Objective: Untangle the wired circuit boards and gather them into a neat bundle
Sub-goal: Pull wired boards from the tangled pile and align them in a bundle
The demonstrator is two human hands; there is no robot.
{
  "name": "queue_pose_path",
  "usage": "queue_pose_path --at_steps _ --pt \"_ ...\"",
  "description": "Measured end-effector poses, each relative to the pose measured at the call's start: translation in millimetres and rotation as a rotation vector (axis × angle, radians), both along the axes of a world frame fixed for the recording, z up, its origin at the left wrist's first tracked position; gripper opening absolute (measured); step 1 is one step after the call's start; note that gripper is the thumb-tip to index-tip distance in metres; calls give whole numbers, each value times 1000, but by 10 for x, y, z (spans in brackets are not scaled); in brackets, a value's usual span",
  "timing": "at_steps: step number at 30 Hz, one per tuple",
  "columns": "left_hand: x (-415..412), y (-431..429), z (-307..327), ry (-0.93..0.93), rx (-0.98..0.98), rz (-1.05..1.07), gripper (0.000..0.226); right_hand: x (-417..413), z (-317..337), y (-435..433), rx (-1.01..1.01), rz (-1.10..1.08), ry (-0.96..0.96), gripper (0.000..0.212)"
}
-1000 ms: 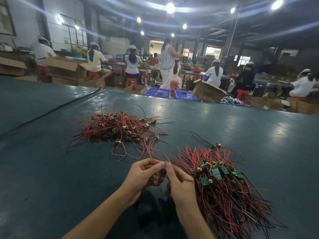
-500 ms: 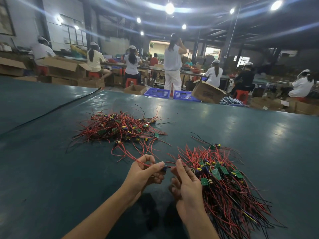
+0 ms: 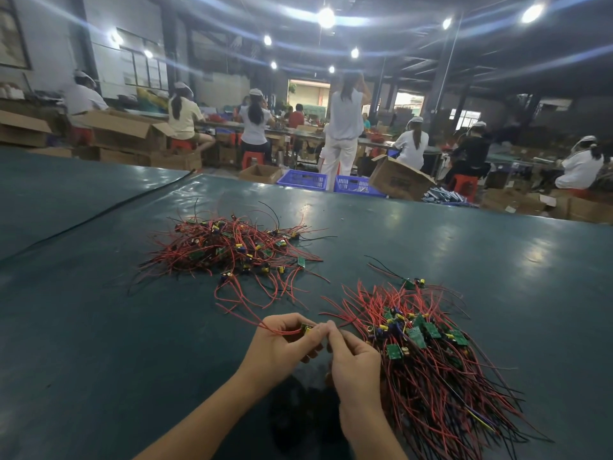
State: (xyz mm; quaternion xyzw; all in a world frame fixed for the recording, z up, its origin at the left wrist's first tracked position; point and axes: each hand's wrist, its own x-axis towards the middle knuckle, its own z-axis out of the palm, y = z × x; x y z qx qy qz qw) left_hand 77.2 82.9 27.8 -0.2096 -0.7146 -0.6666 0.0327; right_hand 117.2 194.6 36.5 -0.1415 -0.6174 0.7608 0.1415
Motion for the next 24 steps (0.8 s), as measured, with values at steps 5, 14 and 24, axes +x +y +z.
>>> queue_pose_path --at_steps 5,14,24 --pt "24 29 15 47 -19 5 20 -71 21 21 -185 -26 -95 36" --pt "18 -28 156 -104 141 -71 30 -180 81 443 -481 -250 45 21" --pt "-3 -10 94 -125 63 -46 30 -80 -19 -64 -66 4 -9 26"
